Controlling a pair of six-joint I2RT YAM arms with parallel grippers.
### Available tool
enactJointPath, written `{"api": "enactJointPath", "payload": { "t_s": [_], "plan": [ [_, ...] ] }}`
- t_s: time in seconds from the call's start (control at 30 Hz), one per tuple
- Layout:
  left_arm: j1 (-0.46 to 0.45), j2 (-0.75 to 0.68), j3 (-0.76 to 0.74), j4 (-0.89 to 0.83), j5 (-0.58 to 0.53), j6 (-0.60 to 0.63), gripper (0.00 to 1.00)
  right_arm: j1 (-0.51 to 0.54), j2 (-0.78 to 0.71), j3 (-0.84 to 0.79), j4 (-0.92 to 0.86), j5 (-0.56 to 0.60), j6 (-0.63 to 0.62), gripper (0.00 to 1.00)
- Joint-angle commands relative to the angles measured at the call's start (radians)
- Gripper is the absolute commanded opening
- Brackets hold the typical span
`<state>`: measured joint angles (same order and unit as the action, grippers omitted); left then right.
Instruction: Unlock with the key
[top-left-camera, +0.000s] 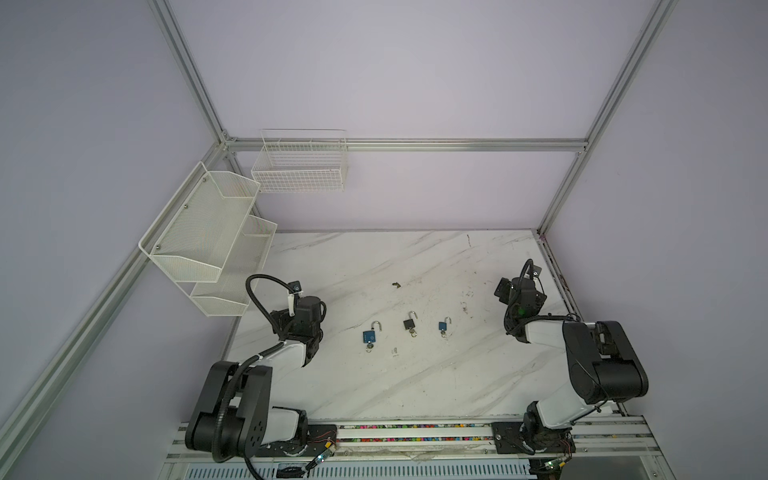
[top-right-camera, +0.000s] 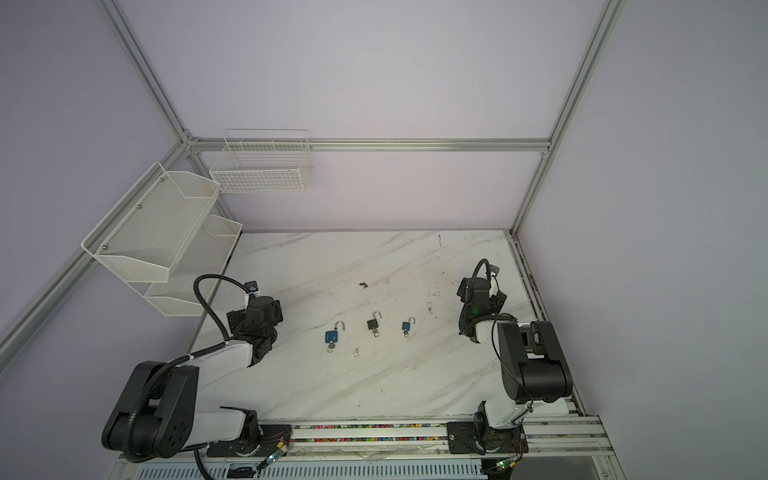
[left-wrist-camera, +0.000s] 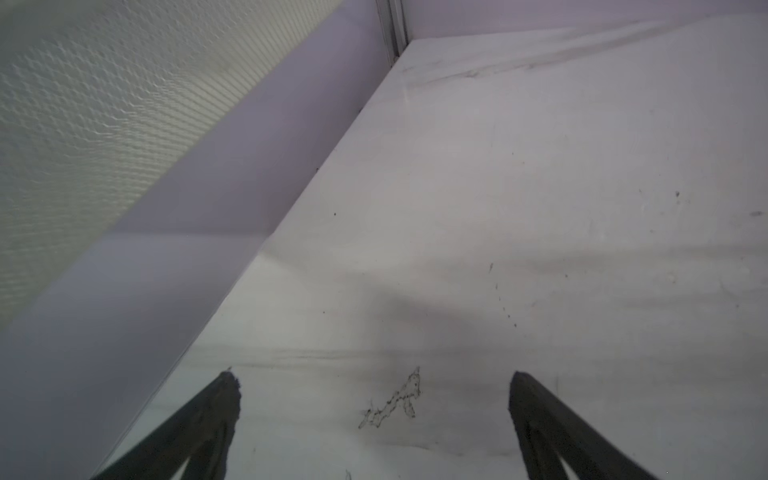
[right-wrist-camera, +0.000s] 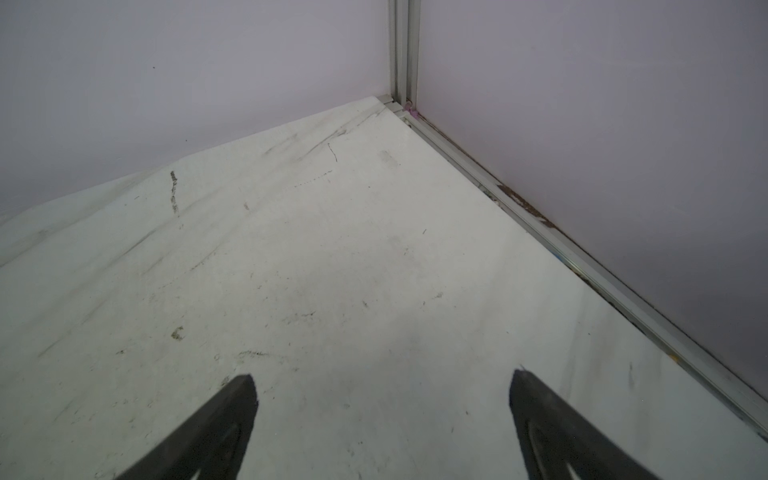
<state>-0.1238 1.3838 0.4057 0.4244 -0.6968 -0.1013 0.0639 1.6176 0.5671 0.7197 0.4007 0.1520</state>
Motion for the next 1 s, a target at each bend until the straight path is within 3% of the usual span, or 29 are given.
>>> {"api": "enactJointPath", "payload": {
  "t_s": [0.0,0.07,0.13,0.27,0.4,0.57,0.6,0.73,0.77,0.87,0.97],
  "plan": [
    [0.009,0.021,-0.037,0.436,0.076,0.172,1.0,-0.013,0.032,-0.002,0.272,-0.121,-0.096,0.97],
    [0.012,0.021,-0.009,0.346,0.136,0.171,1.0,-0.018,0.058,-0.021,0.375,-0.218,-0.127,0.97],
    [0.015,0.02,-0.044,0.417,0.164,0.214,1.0,-0.018,0.084,-0.05,0.455,-0.278,-0.155,0.97],
    [0.015,-0.028,-0.118,0.496,0.228,0.227,1.0,-0.018,0.17,-0.179,0.789,-0.393,-0.199,0.97],
    [0.015,-0.033,-0.098,0.449,0.28,0.178,1.0,-0.01,0.157,-0.103,0.617,-0.289,-0.175,0.98],
    [0.015,0.02,-0.062,0.464,0.294,0.141,1.0,0.007,0.155,-0.103,0.618,-0.258,-0.188,0.98],
    [0.022,0.056,-0.073,0.496,0.332,0.138,1.0,0.007,0.158,-0.106,0.626,-0.259,-0.189,0.98],
    [0.027,0.247,-0.172,0.925,0.366,0.187,1.0,0.007,0.159,-0.106,0.624,-0.262,-0.188,0.98],
    [0.025,0.248,-0.165,0.898,0.364,0.193,1.0,0.007,0.157,-0.104,0.623,-0.26,-0.188,0.97],
    [0.048,0.18,-0.054,0.561,0.353,0.119,1.0,0.007,0.158,-0.105,0.623,-0.26,-0.188,0.98],
    [0.112,0.186,-0.022,0.508,0.428,0.072,1.0,0.007,0.159,-0.103,0.622,-0.26,-0.189,0.98]
  ]
}}
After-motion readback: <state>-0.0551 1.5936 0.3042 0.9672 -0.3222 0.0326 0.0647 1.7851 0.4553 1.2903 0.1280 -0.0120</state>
